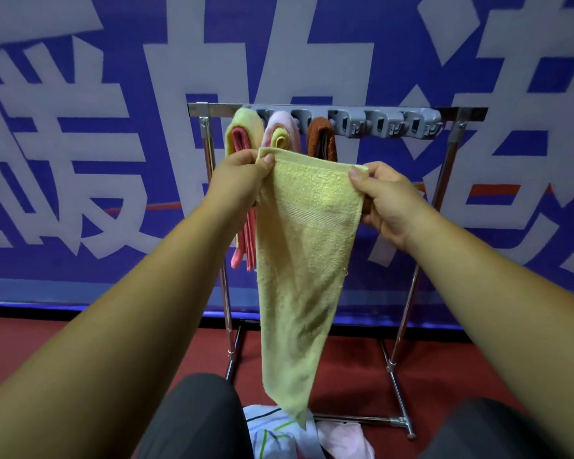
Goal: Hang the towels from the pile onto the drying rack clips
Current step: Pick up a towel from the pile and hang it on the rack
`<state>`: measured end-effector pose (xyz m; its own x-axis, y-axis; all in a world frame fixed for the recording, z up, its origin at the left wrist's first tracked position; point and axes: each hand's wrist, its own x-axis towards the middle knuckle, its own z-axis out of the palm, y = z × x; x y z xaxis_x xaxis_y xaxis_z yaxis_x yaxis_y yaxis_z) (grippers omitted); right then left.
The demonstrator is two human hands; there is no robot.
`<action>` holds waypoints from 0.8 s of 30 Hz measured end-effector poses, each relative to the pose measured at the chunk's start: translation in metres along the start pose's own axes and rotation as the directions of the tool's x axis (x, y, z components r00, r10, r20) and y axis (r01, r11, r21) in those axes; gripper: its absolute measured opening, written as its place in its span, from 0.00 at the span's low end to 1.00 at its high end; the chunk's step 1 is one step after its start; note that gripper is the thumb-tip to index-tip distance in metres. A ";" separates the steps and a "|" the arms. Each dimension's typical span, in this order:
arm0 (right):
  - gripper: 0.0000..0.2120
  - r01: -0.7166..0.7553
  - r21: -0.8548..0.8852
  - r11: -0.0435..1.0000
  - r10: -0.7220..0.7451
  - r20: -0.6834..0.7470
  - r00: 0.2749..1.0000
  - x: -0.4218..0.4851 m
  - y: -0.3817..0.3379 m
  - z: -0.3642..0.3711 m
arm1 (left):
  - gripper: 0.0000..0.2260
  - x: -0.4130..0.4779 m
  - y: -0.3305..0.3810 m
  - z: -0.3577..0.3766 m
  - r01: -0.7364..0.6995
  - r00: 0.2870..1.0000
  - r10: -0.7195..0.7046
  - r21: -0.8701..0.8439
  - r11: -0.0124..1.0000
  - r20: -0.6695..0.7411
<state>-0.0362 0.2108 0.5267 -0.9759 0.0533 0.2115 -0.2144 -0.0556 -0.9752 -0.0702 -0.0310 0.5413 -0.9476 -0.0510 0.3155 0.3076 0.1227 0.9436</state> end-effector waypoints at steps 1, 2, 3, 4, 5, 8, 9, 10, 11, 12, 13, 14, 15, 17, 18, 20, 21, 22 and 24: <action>0.03 0.007 -0.001 1.000 -0.007 -0.001 1.000 0.000 -0.005 0.002 | 0.07 0.001 0.006 -0.001 -0.009 1.000 0.009 0.007 1.000 -0.007; 0.03 0.014 -0.001 1.000 -0.014 -0.003 1.000 0.001 -0.009 0.003 | 0.07 0.002 0.012 -0.001 -0.016 1.000 0.017 0.015 1.000 -0.013; 0.04 0.019 -0.006 1.000 -0.019 -0.007 1.000 0.001 -0.014 0.005 | 0.06 0.003 0.017 -0.002 -0.022 0.999 0.023 0.023 0.999 -0.024; 0.06 0.025 -0.012 1.000 -0.025 -0.014 1.000 0.002 -0.017 0.006 | 0.07 0.005 0.021 -0.002 -0.031 0.999 0.032 0.034 0.999 -0.034; 0.07 0.030 -0.018 0.999 -0.030 -0.022 0.999 0.002 -0.021 0.008 | 0.07 0.007 0.025 -0.003 -0.042 0.998 0.044 0.046 0.998 -0.043; 0.12 0.050 -0.019 0.999 -0.051 -0.068 0.996 0.004 -0.029 0.012 | 0.08 0.010 0.032 -0.003 -0.074 0.995 0.079 0.067 0.995 -0.063; 0.12 0.050 -0.022 0.998 -0.052 -0.083 0.995 0.004 -0.030 0.014 | 0.07 0.011 0.033 -0.003 -0.077 0.994 0.082 0.067 0.995 -0.071; 0.11 0.049 -0.024 0.998 -0.052 -0.097 0.994 0.004 -0.031 0.015 | 0.07 0.011 0.033 -0.002 -0.078 0.993 0.083 0.067 0.995 -0.079; 0.10 0.042 -0.029 0.999 -0.045 -0.108 0.993 0.004 -0.032 0.016 | 0.07 0.010 0.032 -0.001 -0.078 0.993 0.083 0.066 0.995 -0.080; 0.10 0.035 -0.042 0.999 -0.040 -0.119 0.992 0.003 -0.031 0.016 | 0.08 0.009 0.030 0.000 -0.077 0.993 0.082 0.066 0.995 -0.081; 0.11 0.028 -0.067 0.997 -0.036 -0.130 0.991 0.002 -0.031 0.017 | 0.08 0.007 0.028 0.002 -0.070 0.994 0.075 0.064 0.995 -0.082; 0.12 0.020 -0.102 0.995 -0.034 -0.144 0.989 0.002 -0.029 0.018 | 0.09 0.004 0.025 0.004 -0.054 0.995 0.059 0.062 0.997 -0.084; 0.13 0.010 -0.137 0.990 -0.032 -0.158 0.987 0.000 -0.027 0.020 | 0.09 0.001 0.023 0.007 -0.032 0.996 0.036 0.052 0.998 -0.086; 0.12 -0.004 -0.187 0.982 -0.032 -0.193 0.981 -0.004 -0.021 0.024 | 0.07 -0.006 0.017 0.014 0.030 0.996 -0.030 -0.010 1.000 -0.088; 0.11 -0.009 -0.205 0.979 -0.035 -0.210 0.977 -0.006 -0.018 0.027 | 0.06 -0.010 0.014 0.019 0.059 0.995 -0.063 -0.046 0.997 -0.081; 0.09 -0.023 -0.239 0.971 -0.033 -0.227 0.973 -0.011 -0.012 0.034 | 0.05 -0.016 0.008 0.029 0.091 0.993 -0.096 -0.076 0.993 -0.066; 0.09 -0.026 -0.270 0.962 -0.039 -0.234 0.971 -0.014 -0.009 0.038 | 0.05 -0.019 0.005 0.034 0.099 0.993 -0.104 -0.081 0.992 -0.061; 0.10 -0.026 -0.309 0.951 -0.052 -0.243 0.969 -0.015 -0.005 0.041 | 0.06 -0.021 0.001 0.039 0.103 0.992 -0.108 -0.084 0.991 -0.060; 0.12 -0.026 -0.363 0.931 -0.076 -0.263 0.962 -0.016 0.002 0.044 | 0.06 -0.025 -0.004 0.049 0.098 0.994 -0.102 -0.085 0.992 -0.046</action>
<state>-0.0230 0.1662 0.5243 -0.9119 0.3174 0.2603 -0.1601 0.3088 -0.9375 -0.0522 0.0179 0.5245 -0.9690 -0.1086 0.2220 0.2197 0.0329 0.9750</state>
